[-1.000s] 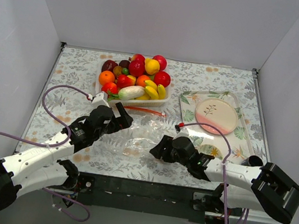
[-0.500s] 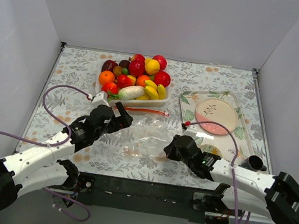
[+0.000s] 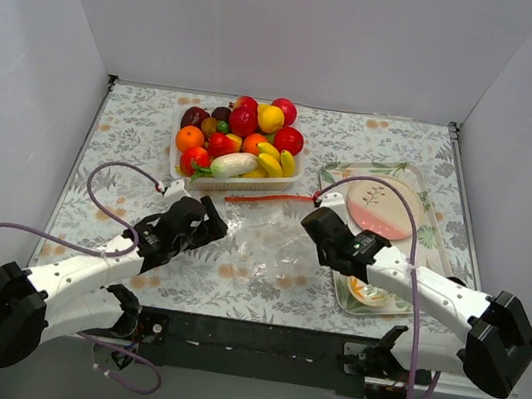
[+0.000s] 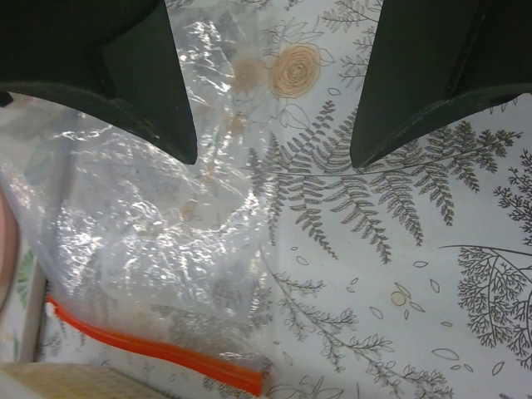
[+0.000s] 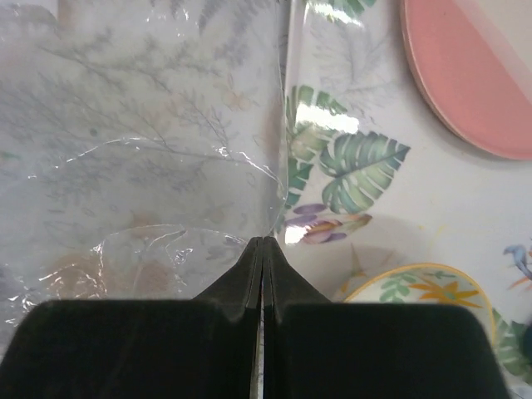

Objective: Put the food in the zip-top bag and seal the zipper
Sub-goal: Adjust the zipper food storage bag at the center of the board.

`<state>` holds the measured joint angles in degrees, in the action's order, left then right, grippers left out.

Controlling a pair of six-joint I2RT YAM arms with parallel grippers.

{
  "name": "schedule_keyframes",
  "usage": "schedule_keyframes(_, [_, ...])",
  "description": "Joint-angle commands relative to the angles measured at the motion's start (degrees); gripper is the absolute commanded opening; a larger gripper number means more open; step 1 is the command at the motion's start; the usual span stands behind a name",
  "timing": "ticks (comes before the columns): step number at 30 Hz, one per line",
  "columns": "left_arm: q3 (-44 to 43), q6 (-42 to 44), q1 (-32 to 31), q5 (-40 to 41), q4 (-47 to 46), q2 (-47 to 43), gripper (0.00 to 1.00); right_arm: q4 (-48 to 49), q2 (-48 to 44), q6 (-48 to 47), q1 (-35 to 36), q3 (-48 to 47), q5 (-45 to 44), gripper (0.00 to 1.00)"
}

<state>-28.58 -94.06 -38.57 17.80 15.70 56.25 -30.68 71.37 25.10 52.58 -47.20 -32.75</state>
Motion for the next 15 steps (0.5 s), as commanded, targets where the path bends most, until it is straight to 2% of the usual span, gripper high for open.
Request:
schedule_keyframes(1, [4.66,-2.35,1.48,-2.93,-6.1,2.11,0.7,-6.25,-1.84,-4.44,-0.54,-1.32,0.3,0.01])
schedule_keyframes(4, [8.01,-3.93,1.48,-8.21,-12.7,4.39,0.65,-4.31,-5.19,-4.98,-0.81,-0.09,5.24,0.01])
schedule_keyframes(7, [11.07,-6.39,1.13,-10.94,-18.77,4.92,0.66,-5.36,-5.63,-4.89,-1.07,-0.08,5.5,0.01])
schedule_keyframes(12, [12.49,-8.76,-0.8,-10.24,-24.13,6.32,0.7,-4.57,-6.07,-5.5,-1.07,0.97,9.54,0.01])
schedule_keyframes(15, [12.23,-10.96,-3.09,-8.41,-24.49,8.26,0.68,-3.87,-6.25,-5.42,-1.16,1.15,9.73,0.01])
